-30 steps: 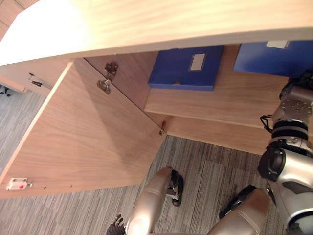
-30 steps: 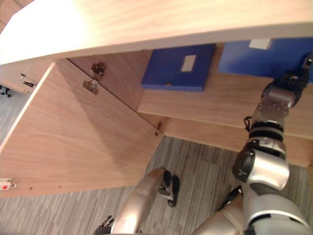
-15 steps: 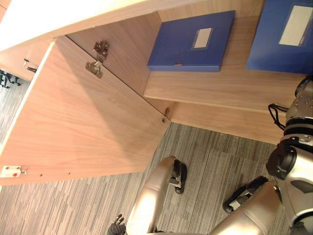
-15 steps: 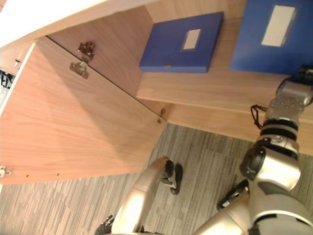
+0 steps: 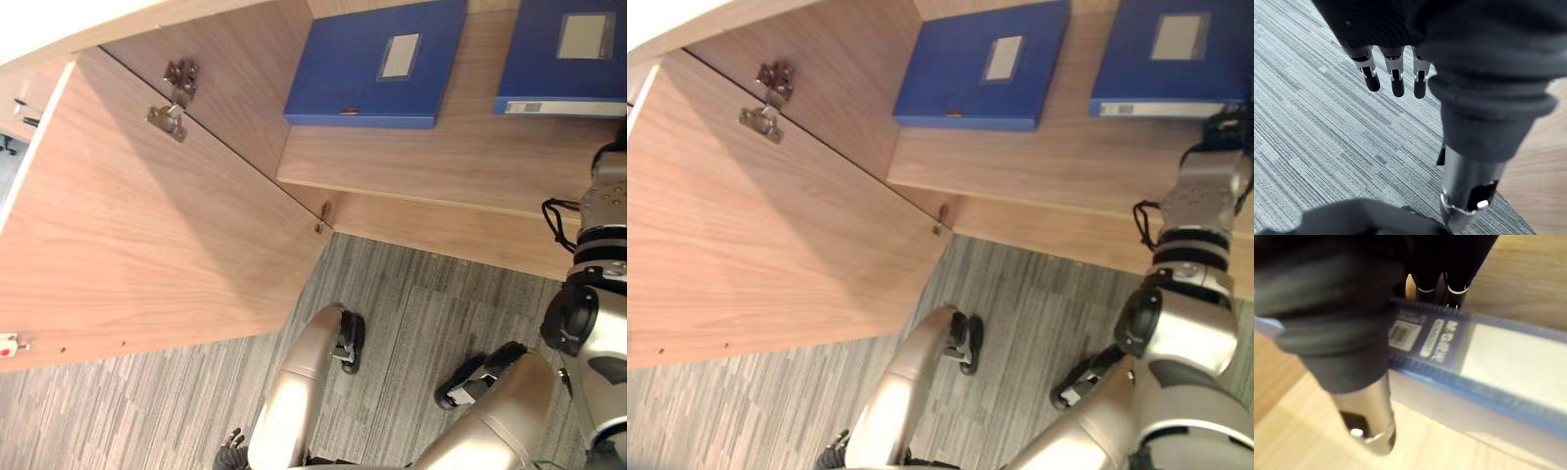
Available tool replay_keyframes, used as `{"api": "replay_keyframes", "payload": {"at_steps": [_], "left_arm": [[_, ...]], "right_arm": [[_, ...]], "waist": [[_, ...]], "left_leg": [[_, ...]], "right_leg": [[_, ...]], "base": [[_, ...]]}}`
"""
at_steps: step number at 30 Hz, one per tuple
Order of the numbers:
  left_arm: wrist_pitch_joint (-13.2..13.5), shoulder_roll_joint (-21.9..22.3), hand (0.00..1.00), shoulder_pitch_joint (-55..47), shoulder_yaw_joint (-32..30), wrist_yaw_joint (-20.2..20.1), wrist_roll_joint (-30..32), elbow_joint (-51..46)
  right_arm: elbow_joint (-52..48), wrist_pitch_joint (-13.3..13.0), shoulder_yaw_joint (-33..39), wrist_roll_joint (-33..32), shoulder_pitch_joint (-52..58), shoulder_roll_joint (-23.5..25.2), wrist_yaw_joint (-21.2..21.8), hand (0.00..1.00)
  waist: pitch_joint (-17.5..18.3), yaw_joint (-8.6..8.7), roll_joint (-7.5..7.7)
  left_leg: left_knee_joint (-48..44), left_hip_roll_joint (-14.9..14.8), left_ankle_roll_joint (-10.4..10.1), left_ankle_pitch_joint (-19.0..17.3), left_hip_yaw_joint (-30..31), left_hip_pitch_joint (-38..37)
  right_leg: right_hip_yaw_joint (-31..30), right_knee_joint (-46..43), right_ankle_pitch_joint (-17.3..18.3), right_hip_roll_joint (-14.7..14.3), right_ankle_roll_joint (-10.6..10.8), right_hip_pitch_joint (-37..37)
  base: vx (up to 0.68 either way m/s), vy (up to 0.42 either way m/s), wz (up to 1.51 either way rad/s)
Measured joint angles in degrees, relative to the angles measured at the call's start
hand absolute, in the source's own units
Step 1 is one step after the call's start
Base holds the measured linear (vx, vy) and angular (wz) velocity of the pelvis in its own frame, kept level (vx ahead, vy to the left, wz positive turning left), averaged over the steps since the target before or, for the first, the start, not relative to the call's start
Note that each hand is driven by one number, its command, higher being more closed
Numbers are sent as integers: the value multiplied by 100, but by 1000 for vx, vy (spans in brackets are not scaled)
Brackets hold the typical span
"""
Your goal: Walk over to the cabinet, pick up the folder, carry it to the office cabinet, place the folder inside the office cabinet, then close the office cabinet door
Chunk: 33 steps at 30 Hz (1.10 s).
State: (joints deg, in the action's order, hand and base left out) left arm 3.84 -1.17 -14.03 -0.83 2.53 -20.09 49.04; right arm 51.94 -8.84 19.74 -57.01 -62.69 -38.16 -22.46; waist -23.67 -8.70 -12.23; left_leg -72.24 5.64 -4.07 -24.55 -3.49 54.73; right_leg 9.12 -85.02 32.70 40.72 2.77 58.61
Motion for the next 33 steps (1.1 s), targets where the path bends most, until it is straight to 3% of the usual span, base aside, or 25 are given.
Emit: {"api": "replay_keyframes", "payload": {"at_steps": [4,6,8,9,10,14,18,20,25,29,33], "left_arm": [[17,-1,0,31,-96,27,-24,4],[35,-7,0,32,-139,26,-57,1],[62,-37,0,39,-145,15,-80,-9],[65,-43,0,41,-145,8,-80,-11],[78,-92,0,66,-145,-104,-77,-26],[82,-261,0,148,-165,-500,35,-145],[44,-264,0,199,-346,-669,67,-250],[44,-266,0,213,-381,-692,144,-298],[25,-279,0,245,-467,-792,154,-369],[26,-289,0,264,-522,-814,153,-402],[21,-311,0,277,-674,-814,155,-383]], "right_arm": [[218,115,-475,293,-2,-8,249,0],[481,313,-922,676,-8,-76,442,0],[805,597,-1859,1551,-12,-280,926,0],[859,627,-2010,1692,-17,-320,992,0],[1074,775,-2613,2628,-16,-506,1424,0],[1384,860,-3915,4564,-171,-889,2269,0],[1555,902,-4094,5895,-233,-883,2509,0],[1597,907,-4230,6460,-232,-878,2629,0],[1765,974,-4419,7142,-191,-796,2788,0],[1762,1002,-4886,7390,-23,-404,3098,0],[1753,1086,-4914,7655,318,137,3322,0]], "waist": [[-54,58,78],[-81,83,119],[-104,105,154],[-105,108,156],[-119,112,178],[-131,109,283],[-111,36,360],[-72,13,380],[-42,-35,448],[38,-6,508],[114,9,579]], "left_leg": [[218,-74,-63,102,41,-100],[397,-118,-99,168,76,-197],[647,-228,-136,293,124,-297],[685,-233,-142,314,131,-314],[862,-234,-162,413,169,-394],[1374,-233,-250,711,282,-614],[1711,-306,-307,883,286,-777],[1928,-521,-315,1048,223,-832],[2414,-563,-277,1269,145,-1149],[3041,-787,-248,1483,-39,-1656],[3531,-1014,-242,1604,-187,-2210]], "right_leg": [[146,186,-52,-104,-89,-123],[258,340,-96,-181,-122,-268],[464,579,-193,-306,-155,-433],[500,611,-206,-314,-170,-463],[613,738,-242,-334,-191,-591],[916,1037,-309,-360,-235,-887],[1102,1244,-368,-407,-347,-1074],[1323,1456,-442,-488,-440,-1221],[1432,1871,-647,-598,-464,-1482],[1546,2554,-983,-935,-471,-1900],[1637,3202,-1275,-1312,-449,-2411]], "base": [[42,-113,-7],[22,-114,-9],[4,-109,-12],[1,-110,0],[-13,-112,11],[-18,-115,15],[-2,-108,7],[25,-104,7],[31,-38,-4],[32,-8,-29],[46,13,-35]]}}
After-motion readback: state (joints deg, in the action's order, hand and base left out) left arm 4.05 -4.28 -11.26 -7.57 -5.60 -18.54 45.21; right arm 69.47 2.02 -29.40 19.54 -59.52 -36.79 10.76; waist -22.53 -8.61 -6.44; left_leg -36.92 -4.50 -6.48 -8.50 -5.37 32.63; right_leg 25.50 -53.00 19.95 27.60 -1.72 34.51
